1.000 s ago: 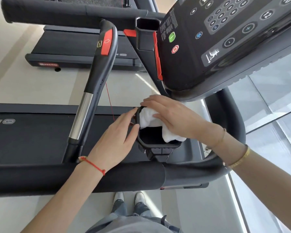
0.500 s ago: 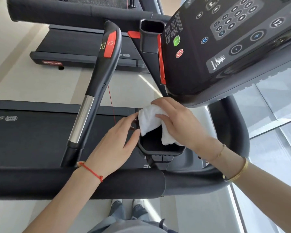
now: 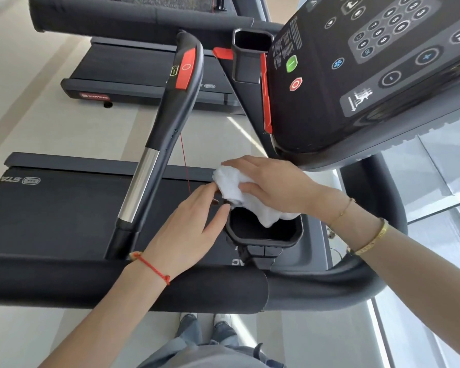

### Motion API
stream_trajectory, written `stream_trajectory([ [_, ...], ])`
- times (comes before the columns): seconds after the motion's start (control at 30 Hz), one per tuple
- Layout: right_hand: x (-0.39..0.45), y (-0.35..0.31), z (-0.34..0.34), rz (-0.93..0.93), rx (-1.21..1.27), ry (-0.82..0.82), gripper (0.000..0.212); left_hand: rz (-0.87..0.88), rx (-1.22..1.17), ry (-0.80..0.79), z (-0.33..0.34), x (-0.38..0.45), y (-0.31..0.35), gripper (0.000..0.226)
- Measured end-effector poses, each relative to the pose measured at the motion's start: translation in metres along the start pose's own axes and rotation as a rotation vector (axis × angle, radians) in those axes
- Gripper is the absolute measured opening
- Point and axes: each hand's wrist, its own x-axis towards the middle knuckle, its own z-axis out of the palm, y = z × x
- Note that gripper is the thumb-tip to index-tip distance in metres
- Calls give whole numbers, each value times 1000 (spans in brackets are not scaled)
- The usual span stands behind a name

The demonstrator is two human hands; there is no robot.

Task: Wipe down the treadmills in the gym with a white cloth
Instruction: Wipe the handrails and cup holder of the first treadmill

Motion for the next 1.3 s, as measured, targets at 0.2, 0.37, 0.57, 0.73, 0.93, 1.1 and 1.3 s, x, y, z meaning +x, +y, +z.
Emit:
stream_trajectory([
  [0.2,-36,10,9,98,-6,96,51,8,-14,-9,1,-1,-4,47],
  [0.37,-34,8,14,-1,-120,120,59,11,-18,-6,2,-1,-2,48],
  [0.57,-8,-1,16,-16,-294,68,56,11,-3,1,1,-1,-2,45],
  [0.73,-47,10,15,50,31,133,58,19,-13,-4,1,-1,-4,49],
  [0.93,-6,-5,14,-33,-231,10,82,14,7,-2,3,-1,-4,40],
  [1.1,-34,-3,17,25,-95,106,62,19,-16,-15,2,-1,-7,46],
  [1.3,-65,2,14,119,185,74,64,40,-23,-10,3,-1,-7,49],
])
